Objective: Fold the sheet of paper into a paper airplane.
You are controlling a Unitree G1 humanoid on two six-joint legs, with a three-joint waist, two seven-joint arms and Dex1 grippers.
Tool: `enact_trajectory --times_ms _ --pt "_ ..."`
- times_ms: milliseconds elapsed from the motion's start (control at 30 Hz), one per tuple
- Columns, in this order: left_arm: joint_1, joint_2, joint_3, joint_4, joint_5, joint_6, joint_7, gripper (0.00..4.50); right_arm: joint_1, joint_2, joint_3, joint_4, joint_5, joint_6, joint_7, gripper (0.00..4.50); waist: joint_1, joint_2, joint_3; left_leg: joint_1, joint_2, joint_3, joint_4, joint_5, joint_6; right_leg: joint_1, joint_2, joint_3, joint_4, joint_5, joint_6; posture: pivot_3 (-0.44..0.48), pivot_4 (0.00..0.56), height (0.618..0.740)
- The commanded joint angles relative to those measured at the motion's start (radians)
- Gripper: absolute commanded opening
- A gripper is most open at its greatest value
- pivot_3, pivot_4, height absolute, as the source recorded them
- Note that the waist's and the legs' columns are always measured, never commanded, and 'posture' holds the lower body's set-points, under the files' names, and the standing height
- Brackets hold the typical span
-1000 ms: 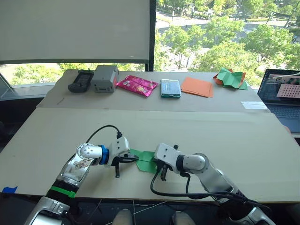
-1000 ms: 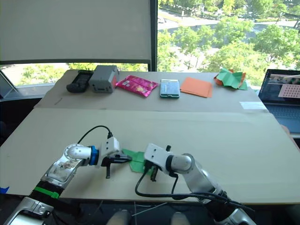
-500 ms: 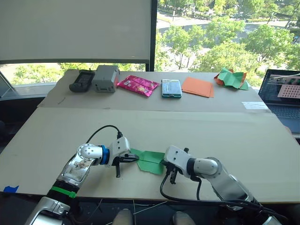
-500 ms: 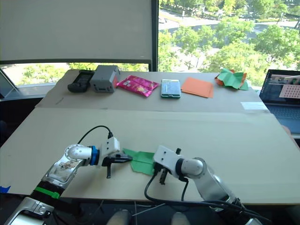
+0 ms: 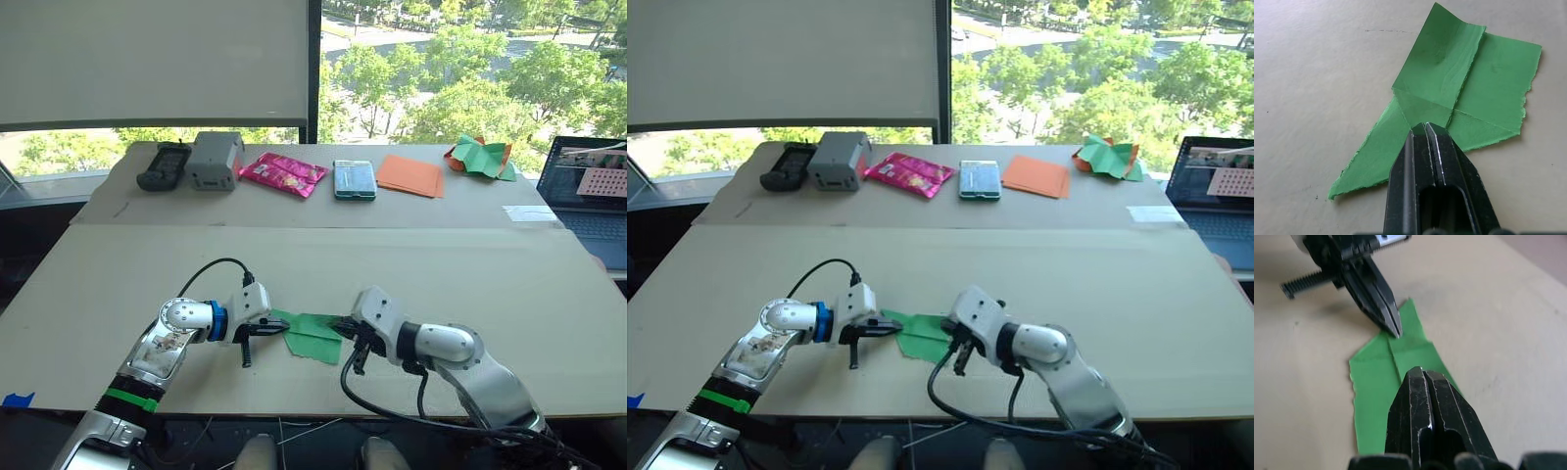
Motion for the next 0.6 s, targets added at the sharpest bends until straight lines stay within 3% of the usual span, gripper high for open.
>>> enact_trajectory --times_ms 33,267,367,600 --pt "0.015 0.007 -0.021 0.011 0.026 0.014 0.004 0.00 -0.028 0.007 0.057 0.066 -0.039 -0.023 -0.024 0.01 0.002 -0.001 0.000 0.000 0.000 -0.001 0.000 0.000 0.000 0.000 0.000 0.000 0.000 0.000 0.000 0.000 0.150 0.706" --pt "0.002 0.005 -0.002 -0.066 -0.021 0.050 -0.017 0.00 -0.047 0.001 0.136 0.235 -0.113 -0.028 -0.048 0.01 0.001 -0.002 0.001 -0.001 0.000 -0.001 0.000 0.000 0.000 0.000 0.001 0.000 0.001 0.000 0.000 0.000 0.150 0.706" --pt "0.002 -0.007 0.003 -0.118 -0.062 0.100 -0.033 0.00 -0.040 -0.001 0.151 0.248 -0.116 -0.011 -0.042 0.01 0.000 -0.003 0.001 -0.001 0.000 -0.003 0.000 0.000 0.000 0.000 0.002 0.000 0.001 0.000 0.000 0.000 0.150 0.706" --pt "-0.011 -0.040 -0.043 -0.062 -0.016 0.072 -0.015 0.00 -0.038 0.002 0.168 0.255 -0.126 0.026 -0.057 0.01 -0.003 -0.003 0.001 -0.001 0.000 -0.003 0.000 0.000 0.000 0.001 0.003 0.000 0.001 0.000 0.000 0.000 0.150 0.706"
